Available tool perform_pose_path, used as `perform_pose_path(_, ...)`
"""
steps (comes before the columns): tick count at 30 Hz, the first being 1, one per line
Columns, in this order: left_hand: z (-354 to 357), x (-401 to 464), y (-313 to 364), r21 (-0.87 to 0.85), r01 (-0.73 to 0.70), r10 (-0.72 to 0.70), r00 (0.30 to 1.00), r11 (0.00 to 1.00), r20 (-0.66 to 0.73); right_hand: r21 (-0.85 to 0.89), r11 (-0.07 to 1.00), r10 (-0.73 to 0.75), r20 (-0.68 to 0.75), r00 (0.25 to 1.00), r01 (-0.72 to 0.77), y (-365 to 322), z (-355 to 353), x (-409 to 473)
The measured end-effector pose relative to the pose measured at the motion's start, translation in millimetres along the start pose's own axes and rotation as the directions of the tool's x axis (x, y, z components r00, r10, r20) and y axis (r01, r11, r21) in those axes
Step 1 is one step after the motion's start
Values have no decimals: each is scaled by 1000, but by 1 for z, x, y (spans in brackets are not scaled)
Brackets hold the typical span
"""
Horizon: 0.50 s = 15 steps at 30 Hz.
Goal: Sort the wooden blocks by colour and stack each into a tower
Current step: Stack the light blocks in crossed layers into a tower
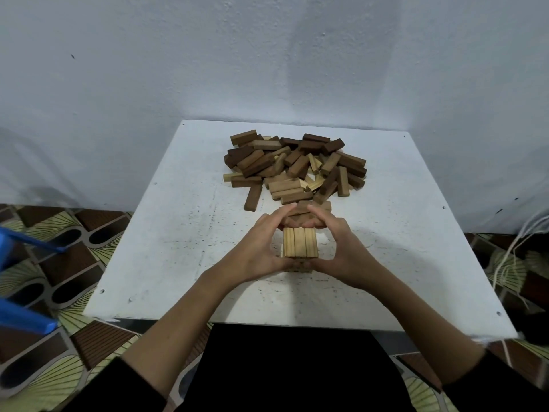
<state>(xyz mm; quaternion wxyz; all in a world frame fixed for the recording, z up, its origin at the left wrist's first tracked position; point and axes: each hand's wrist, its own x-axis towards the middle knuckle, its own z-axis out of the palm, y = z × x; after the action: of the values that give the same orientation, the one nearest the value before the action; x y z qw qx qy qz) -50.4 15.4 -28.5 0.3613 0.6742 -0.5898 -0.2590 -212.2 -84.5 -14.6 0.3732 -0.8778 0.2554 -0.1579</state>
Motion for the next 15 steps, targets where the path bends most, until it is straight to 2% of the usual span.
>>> perform_pose_path(15,5,1,-4,-34,-13,12,999,999,-33,-7,1000,17,11,1000,-17,-5,-1,1)
